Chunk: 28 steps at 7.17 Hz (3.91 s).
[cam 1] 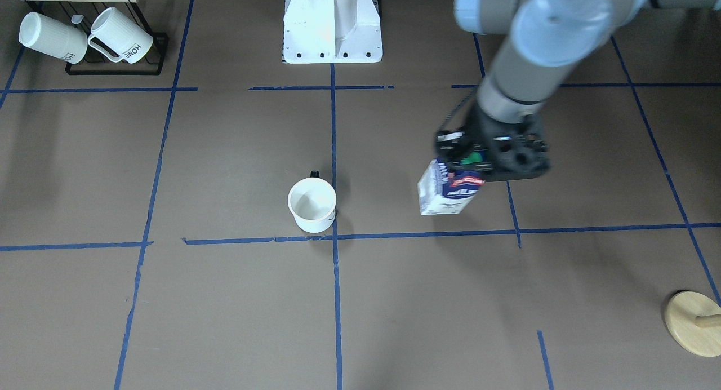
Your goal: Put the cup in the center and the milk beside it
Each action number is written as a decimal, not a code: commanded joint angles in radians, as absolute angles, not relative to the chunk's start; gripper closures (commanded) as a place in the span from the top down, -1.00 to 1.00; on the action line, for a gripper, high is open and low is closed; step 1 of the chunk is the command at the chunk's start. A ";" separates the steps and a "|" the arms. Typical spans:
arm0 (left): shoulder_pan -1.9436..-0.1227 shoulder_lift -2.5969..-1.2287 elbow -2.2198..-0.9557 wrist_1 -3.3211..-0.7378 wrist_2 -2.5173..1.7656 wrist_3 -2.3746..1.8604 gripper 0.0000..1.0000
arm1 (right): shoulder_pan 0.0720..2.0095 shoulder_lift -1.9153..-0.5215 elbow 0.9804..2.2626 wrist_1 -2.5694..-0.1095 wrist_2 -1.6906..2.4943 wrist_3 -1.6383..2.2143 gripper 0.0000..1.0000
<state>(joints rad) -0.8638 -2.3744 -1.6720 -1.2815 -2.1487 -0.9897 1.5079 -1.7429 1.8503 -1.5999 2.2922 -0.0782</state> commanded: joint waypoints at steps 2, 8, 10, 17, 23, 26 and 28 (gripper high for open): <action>-0.760 -2.568 -1.427 -1.383 -2.088 -1.075 -0.02 | 1.508 -1.744 1.850 -1.600 2.292 -0.078 1.00; -0.719 -2.557 -1.396 -1.422 -2.060 -1.068 1.00 | 1.508 -1.744 1.850 -1.600 2.292 -0.077 1.00; -0.741 -2.557 -1.445 -1.385 -2.068 -1.020 1.00 | 1.508 -1.733 1.850 -1.600 2.298 -0.077 1.00; -1.291 -1.897 -1.853 -1.192 -2.360 -0.054 1.00 | 1.508 -1.733 1.848 -1.601 2.298 -0.008 1.00; -1.534 -1.526 -1.668 -1.497 -2.370 0.221 1.00 | 1.505 -1.732 1.850 -1.600 2.298 0.023 1.00; -1.563 -1.439 -1.681 -1.503 -2.407 0.195 1.00 | 1.505 -1.732 1.851 -1.600 2.301 0.032 1.00; -1.563 -1.457 -1.669 -1.502 -2.399 0.196 1.00 | 1.505 -1.733 1.850 -1.600 2.313 0.031 1.00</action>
